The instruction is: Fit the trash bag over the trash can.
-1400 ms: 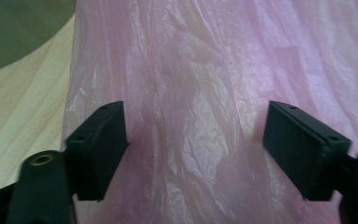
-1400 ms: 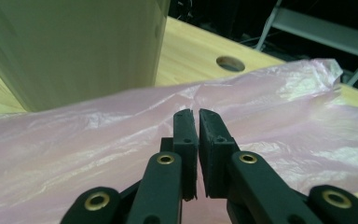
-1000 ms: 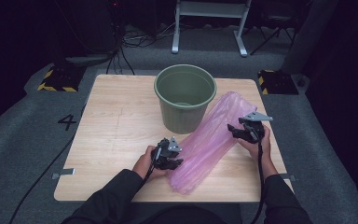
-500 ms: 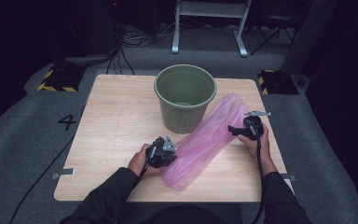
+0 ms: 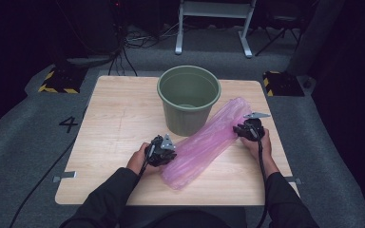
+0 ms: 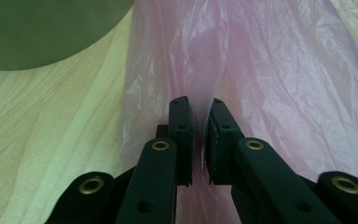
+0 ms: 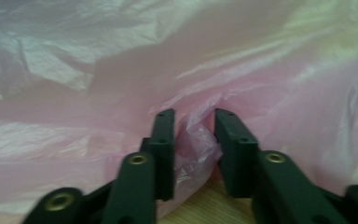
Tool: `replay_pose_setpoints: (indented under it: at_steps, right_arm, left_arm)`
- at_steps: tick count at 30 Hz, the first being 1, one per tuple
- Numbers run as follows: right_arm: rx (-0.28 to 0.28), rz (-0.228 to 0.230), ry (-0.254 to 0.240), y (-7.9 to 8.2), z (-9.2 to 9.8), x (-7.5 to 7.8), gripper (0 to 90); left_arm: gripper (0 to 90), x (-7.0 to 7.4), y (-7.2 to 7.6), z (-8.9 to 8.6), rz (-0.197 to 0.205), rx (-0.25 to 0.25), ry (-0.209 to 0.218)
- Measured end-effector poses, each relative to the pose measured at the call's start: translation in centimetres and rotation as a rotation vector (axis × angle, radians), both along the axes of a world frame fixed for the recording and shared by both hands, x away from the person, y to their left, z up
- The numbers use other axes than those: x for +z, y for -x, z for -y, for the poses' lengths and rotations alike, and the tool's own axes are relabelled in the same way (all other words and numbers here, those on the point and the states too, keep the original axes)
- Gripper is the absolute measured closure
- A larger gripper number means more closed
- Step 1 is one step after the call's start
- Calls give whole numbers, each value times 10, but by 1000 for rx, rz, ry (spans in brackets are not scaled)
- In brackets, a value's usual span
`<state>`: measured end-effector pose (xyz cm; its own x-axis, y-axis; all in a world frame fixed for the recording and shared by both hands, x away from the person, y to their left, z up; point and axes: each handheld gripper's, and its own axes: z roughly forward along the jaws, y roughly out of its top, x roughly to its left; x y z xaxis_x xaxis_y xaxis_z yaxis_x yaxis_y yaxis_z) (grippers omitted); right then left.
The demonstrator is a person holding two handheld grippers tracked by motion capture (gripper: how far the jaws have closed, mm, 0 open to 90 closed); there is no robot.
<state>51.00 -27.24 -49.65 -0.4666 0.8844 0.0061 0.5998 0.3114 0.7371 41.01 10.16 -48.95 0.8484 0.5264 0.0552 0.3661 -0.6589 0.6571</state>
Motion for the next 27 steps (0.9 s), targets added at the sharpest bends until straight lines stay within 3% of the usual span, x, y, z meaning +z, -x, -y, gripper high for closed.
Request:
replay_pose_setpoints:
  at_steps: [5, 8, 11, 16, 22, 27]
  right_arm:
    - [24, -2, -30, -1, -1, -1, 861]
    - [16, 27, -54, 0, 1, 2, 881]
    - [10, 99, -94, 7, 3, 14, 888]
    - [27, 224, -115, 23, 2, 36, 890]
    - [90, 364, -122, 49, -2, 63, 892]
    - [161, 450, -124, 68, -5, 82, 892]
  left_arm:
    - [811, 0, -5, -4, -1, 5, 5]
    - [799, -1, -7, -5, 5, 5, 10]
    - [794, -1, -7, -5, 7, 4, 9]
    - [794, -1, -6, -5, 13, 4, 3]
    - [779, -1, -5, -7, 17, 16, 0]
    - [760, 0, -5, -8, 12, 18, 4]
